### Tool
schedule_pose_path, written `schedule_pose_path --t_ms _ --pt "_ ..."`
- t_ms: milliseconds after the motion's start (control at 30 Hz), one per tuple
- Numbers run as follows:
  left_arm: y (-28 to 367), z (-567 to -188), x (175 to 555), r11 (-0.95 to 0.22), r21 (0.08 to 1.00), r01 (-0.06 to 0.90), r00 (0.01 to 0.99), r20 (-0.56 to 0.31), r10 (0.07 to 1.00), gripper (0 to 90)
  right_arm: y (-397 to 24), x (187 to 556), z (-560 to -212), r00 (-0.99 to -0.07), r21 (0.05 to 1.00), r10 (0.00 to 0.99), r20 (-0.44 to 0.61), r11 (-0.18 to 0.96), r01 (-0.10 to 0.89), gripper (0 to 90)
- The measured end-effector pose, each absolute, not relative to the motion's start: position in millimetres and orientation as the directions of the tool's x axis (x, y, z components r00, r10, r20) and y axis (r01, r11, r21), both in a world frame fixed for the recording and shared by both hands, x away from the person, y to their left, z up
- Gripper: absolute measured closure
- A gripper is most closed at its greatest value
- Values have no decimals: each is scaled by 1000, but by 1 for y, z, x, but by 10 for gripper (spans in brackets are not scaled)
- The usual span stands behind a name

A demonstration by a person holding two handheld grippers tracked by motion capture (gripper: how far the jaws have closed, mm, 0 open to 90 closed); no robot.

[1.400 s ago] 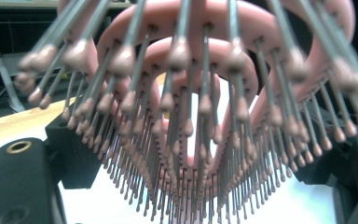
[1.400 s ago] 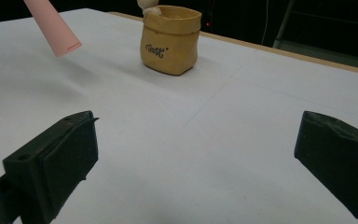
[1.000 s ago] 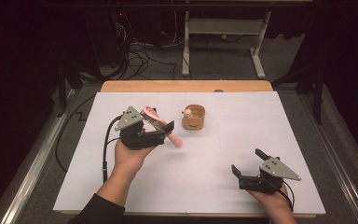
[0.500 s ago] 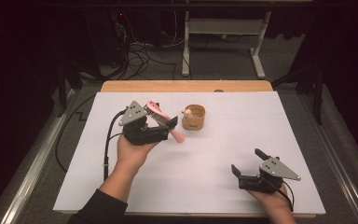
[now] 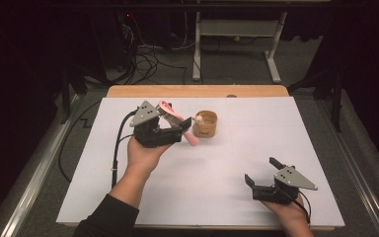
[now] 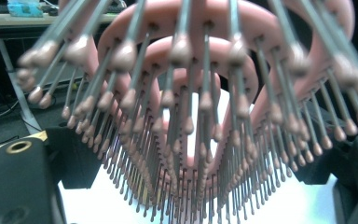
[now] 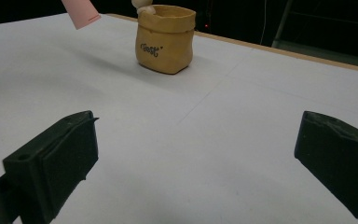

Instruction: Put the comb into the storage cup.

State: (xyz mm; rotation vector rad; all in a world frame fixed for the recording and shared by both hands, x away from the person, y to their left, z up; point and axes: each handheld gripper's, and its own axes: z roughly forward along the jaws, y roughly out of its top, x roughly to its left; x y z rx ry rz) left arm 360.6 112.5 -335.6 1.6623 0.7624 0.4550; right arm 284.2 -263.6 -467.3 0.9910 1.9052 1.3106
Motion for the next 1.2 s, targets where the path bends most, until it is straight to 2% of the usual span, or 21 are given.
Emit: schedule_pose_path --t_ms 633,1200 --pt "103 -314 377 -70 973 220 714 -112 692 185 -265 284 -467 -532 946 844 -66 222 235 2" --pt "73 -297 400 -86 978 188 729 -80 680 185 -267 285 -466 -531 949 845 -57 211 234 3"
